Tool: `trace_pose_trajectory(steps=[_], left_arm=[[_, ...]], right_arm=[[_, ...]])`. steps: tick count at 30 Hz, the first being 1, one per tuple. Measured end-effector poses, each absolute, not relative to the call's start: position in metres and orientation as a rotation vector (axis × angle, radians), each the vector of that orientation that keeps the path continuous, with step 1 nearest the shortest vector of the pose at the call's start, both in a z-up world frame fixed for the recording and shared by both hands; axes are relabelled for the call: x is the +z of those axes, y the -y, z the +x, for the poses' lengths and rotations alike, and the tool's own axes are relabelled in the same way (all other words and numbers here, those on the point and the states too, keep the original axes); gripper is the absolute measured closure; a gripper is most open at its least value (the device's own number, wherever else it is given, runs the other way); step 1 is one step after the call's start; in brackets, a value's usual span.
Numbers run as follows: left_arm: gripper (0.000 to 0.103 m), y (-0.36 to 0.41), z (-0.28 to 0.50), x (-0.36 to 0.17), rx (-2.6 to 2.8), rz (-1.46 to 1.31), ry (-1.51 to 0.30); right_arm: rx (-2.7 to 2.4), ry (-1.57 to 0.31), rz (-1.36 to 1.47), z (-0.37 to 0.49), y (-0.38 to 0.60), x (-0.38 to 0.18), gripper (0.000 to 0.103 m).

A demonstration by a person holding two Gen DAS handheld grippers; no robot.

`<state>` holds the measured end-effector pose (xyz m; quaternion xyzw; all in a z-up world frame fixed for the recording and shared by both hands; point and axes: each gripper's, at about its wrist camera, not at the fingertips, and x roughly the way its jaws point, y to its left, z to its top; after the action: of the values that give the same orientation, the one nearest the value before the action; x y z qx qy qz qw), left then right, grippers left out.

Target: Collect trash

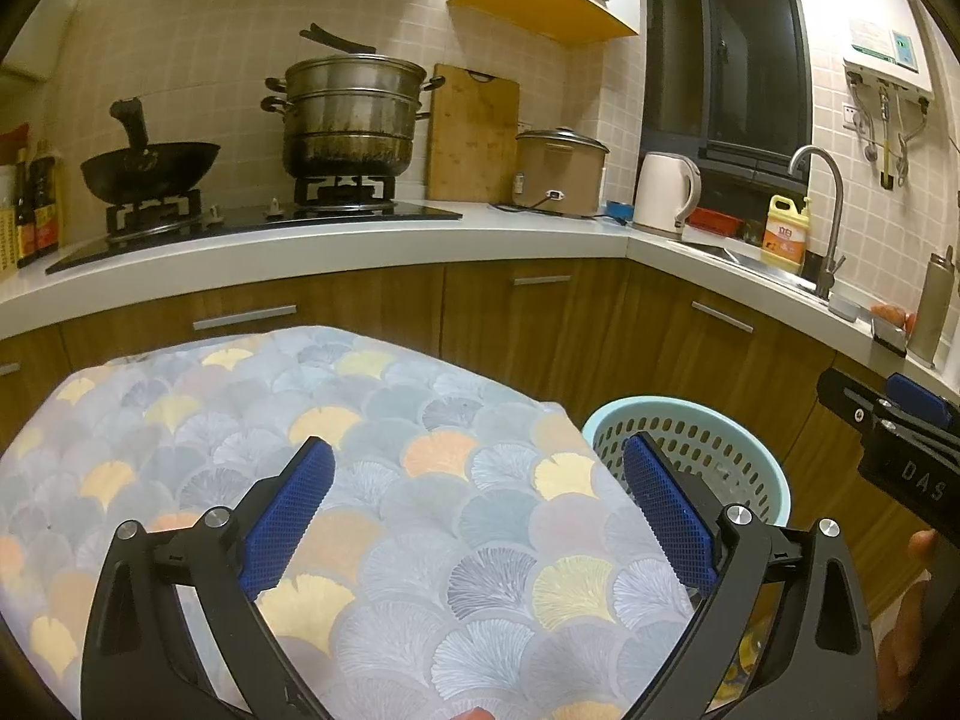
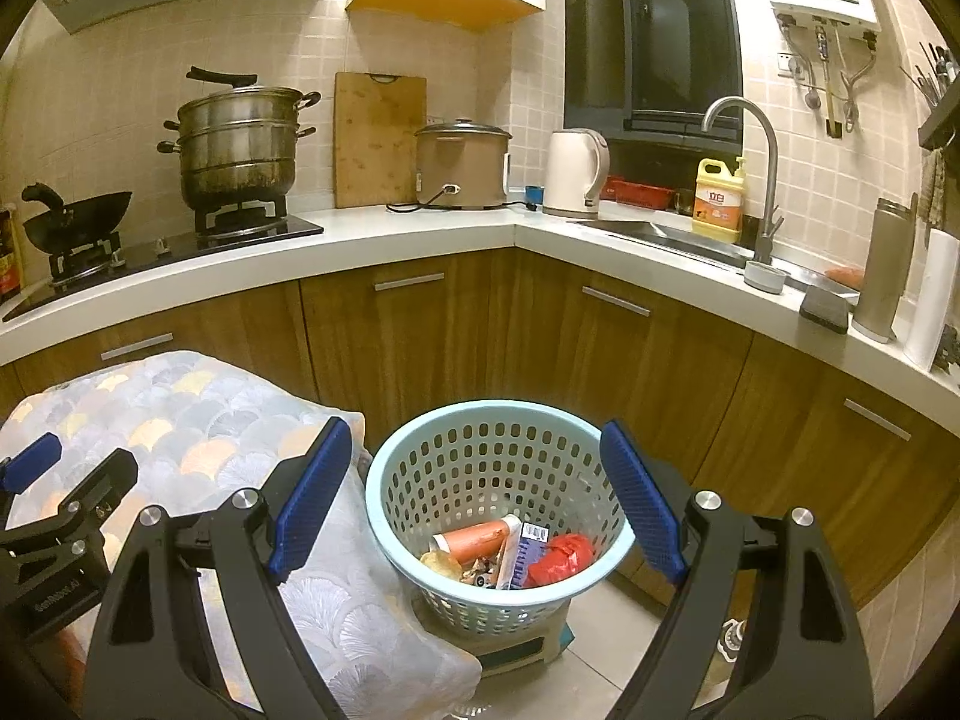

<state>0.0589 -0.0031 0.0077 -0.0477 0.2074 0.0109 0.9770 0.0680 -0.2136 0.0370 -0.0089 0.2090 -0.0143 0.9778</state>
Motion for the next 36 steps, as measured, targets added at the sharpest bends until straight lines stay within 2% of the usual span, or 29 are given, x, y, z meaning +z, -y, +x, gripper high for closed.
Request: trace_pose_trajectory(steps=[36], left_arm=[[0.009, 0.015, 0.055, 0.009, 0.028, -0.043, -0.407]], right_arm=[[-0.034, -0.468, -0.019, 0.077, 0.215, 0.026, 0.022]])
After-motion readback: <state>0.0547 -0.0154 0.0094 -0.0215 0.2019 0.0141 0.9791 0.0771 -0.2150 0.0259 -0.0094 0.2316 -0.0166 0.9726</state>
